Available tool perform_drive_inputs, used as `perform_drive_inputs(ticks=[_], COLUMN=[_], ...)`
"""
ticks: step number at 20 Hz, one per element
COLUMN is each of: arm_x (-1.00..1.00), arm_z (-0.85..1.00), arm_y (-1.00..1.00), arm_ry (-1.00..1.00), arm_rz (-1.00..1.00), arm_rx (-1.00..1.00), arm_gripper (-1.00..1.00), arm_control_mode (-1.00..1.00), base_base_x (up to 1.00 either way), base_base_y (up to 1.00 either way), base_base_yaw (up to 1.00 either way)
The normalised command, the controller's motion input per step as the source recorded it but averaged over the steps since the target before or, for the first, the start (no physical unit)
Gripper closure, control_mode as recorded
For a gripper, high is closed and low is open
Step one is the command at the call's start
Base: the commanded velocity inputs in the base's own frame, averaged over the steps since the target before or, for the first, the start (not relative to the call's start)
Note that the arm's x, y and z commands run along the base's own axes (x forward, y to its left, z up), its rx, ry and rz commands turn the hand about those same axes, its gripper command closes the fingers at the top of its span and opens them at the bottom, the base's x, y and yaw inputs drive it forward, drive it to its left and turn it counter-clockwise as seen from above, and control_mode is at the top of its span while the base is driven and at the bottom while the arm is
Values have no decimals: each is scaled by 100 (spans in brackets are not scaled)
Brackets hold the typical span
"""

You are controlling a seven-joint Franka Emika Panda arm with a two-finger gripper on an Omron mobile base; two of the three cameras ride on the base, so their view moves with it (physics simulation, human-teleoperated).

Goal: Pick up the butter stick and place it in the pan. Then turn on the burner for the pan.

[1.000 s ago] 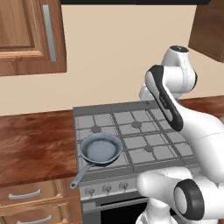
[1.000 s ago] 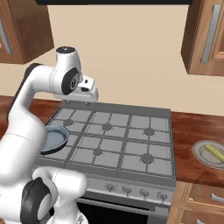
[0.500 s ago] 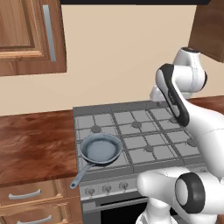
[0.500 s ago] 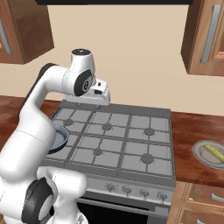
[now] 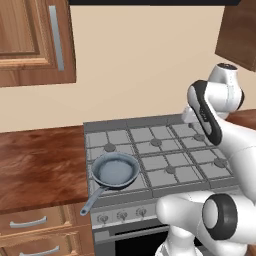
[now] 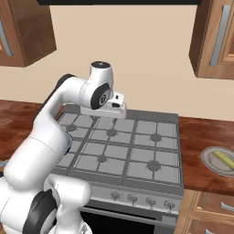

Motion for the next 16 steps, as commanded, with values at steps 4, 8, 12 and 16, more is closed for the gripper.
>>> perform_drive_inputs(ticks=[4,8,12,16], arm_x=[0,0,0,0], arm_z=[-37,-36,-22,-17], arm_y=[-31,-36,-48,-46], arm_ry=[3,2,6,10], arm_rz=[1,2,4,3], arm_rx=[0,0,0,-2], arm_gripper=[-100,-100,-100,-100], arm_control_mode=[-100,-100,-100,-100], base_base_x=[0,0,0,0], base_base_y=[0,0,0,0], base_base_yaw=[0,0,0,0])
